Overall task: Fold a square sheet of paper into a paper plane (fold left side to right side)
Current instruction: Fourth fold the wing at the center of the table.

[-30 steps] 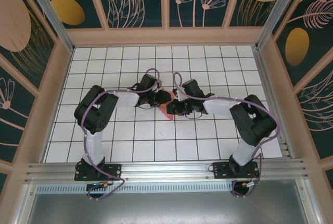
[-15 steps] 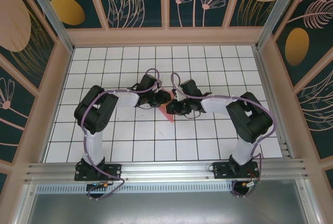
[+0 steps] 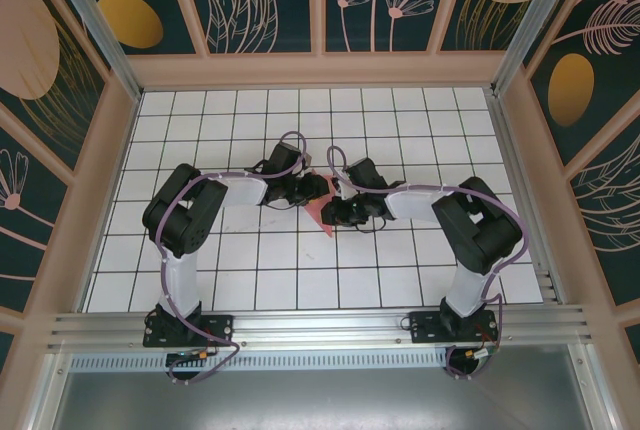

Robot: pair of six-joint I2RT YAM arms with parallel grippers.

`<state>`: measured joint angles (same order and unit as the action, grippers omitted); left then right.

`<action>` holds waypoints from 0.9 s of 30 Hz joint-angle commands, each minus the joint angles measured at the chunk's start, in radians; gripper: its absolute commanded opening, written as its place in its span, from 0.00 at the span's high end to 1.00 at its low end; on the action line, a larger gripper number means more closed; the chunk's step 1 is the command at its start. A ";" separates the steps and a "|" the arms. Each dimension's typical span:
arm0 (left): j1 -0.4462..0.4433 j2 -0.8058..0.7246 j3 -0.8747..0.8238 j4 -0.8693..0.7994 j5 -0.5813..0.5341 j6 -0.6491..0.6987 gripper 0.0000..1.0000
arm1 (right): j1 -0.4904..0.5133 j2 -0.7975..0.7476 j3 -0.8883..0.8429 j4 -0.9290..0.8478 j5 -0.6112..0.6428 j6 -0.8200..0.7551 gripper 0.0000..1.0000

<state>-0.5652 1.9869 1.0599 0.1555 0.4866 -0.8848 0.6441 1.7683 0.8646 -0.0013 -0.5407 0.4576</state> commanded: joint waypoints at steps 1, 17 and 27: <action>-0.005 0.030 -0.022 -0.055 -0.042 0.013 0.66 | 0.015 0.023 -0.011 -0.046 0.020 -0.026 0.78; -0.005 0.035 -0.023 -0.054 -0.042 0.014 0.66 | 0.026 0.039 -0.009 -0.085 0.041 -0.039 0.82; -0.005 0.050 -0.028 -0.056 -0.054 0.012 0.66 | 0.042 0.031 -0.028 -0.136 0.048 -0.062 0.85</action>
<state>-0.5652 1.9869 1.0599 0.1555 0.4862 -0.8848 0.6678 1.7840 0.8646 -0.0250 -0.4923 0.4206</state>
